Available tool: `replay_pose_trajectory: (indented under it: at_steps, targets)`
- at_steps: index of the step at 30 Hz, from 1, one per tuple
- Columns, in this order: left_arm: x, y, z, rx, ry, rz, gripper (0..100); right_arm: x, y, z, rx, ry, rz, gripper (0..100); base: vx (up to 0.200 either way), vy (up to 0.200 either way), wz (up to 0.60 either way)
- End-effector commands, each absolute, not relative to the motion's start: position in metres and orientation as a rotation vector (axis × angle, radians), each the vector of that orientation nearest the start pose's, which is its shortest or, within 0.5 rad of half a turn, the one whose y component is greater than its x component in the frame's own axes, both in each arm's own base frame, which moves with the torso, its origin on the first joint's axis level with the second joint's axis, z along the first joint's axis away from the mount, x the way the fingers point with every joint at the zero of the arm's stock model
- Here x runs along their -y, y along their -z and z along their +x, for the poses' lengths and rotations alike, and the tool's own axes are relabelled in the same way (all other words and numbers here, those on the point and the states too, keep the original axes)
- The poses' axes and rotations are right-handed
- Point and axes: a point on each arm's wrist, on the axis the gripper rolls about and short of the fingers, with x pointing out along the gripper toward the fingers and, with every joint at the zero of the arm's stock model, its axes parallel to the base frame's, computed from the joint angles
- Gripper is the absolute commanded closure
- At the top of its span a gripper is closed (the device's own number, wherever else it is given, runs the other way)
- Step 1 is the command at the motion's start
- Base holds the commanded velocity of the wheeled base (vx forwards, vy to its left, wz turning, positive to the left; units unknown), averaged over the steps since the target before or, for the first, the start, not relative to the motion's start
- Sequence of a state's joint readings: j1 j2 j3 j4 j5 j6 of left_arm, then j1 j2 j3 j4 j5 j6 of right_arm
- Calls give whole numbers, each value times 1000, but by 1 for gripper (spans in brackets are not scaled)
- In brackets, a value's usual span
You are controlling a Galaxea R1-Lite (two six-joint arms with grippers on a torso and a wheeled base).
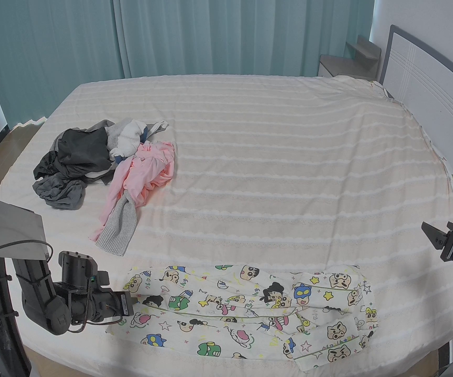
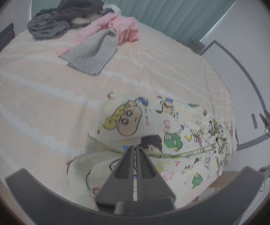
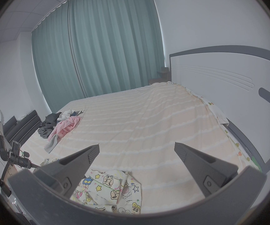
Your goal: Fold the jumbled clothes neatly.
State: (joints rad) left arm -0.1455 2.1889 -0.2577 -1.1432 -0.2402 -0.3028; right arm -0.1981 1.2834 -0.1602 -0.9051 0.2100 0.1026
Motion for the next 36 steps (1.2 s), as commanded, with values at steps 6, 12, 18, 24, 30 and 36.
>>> replay_pose_trajectory:
  at_steps: [6, 12, 18, 24, 30, 36]
  targets:
    - [25, -77, 286, -777, 276, -351, 100, 32, -142, 148, -196, 30, 155, 0, 0, 0, 0]
    - [18, -64, 280, -818, 309, -260, 0, 33, -140, 149, -207, 31, 157, 0, 0, 0, 0]
    - [13, -52, 279, -854, 339, -220, 0, 32, -138, 149, -214, 30, 158, 0, 0, 0, 0]
    - [6, -20, 275, -939, 391, -63, 0, 32, -138, 149, -215, 28, 157, 0, 0, 0, 0]
    - [9, 2, 280, -995, 424, -61, 0, 32, -137, 149, -220, 27, 158, 0, 0, 0, 0]
    - [9, 23, 285, -1003, 455, -17, 0, 32, -137, 148, -223, 25, 157, 0, 0, 0, 0]
